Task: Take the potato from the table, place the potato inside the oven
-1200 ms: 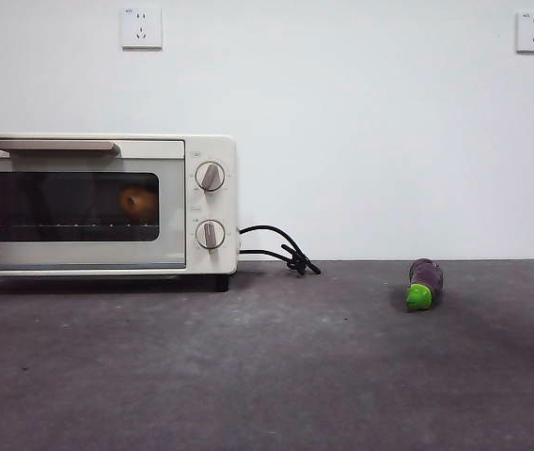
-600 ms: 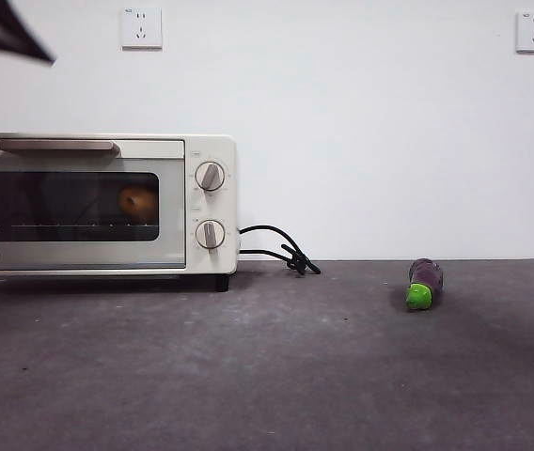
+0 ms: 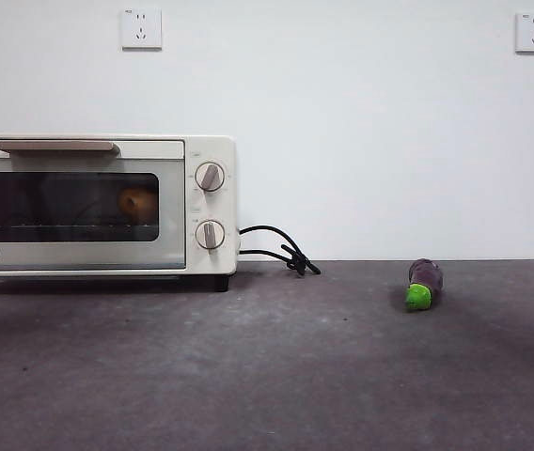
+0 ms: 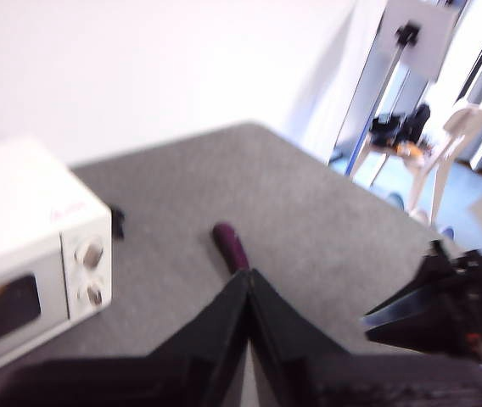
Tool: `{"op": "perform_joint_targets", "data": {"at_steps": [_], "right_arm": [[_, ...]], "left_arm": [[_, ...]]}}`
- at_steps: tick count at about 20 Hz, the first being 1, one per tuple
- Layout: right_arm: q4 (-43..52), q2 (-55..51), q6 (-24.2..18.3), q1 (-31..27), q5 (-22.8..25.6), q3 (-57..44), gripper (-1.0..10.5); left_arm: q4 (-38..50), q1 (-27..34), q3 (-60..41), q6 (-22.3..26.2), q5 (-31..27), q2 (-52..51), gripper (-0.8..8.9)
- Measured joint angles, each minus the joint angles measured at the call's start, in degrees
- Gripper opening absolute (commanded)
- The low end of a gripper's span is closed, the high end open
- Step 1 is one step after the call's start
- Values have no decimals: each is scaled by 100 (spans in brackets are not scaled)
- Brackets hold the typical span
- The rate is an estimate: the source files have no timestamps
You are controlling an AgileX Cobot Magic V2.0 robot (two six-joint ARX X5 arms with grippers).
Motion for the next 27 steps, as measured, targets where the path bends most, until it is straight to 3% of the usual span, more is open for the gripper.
{"op": "perform_joint_targets", "data": {"at_steps": [6,8,12,15,19,22,24,27], "right_arm": [[0,0,0,0,0,0,94],[0,0,0,0,0,0,94],[0,0,0,0,-2,0,94],[0,0,0,0,-2,0,94],[2,0,0,0,-2,0,94],[2,0,0,0,0,0,94],[0,0,-2,0,-2,0,94],[0,0,0,0,0,0,94]], "left_arm": [[-2,-4,4,48,-4,-420,-4],[-2,-4,4,474,-229,-337,-4],[-282,92,-9,1899,-905,-101,-4],[144,170,-387,2286,-907,-170,-4],[1331,258,-1729,2343,-905,-1150,-4],[2791,280,-3235,1941,-1045,-2085,-4],[3613,317,-4428,1554,-1635,-2597,-4],[3847,356,-5779,1322,-2472,-3254,-4]]}}
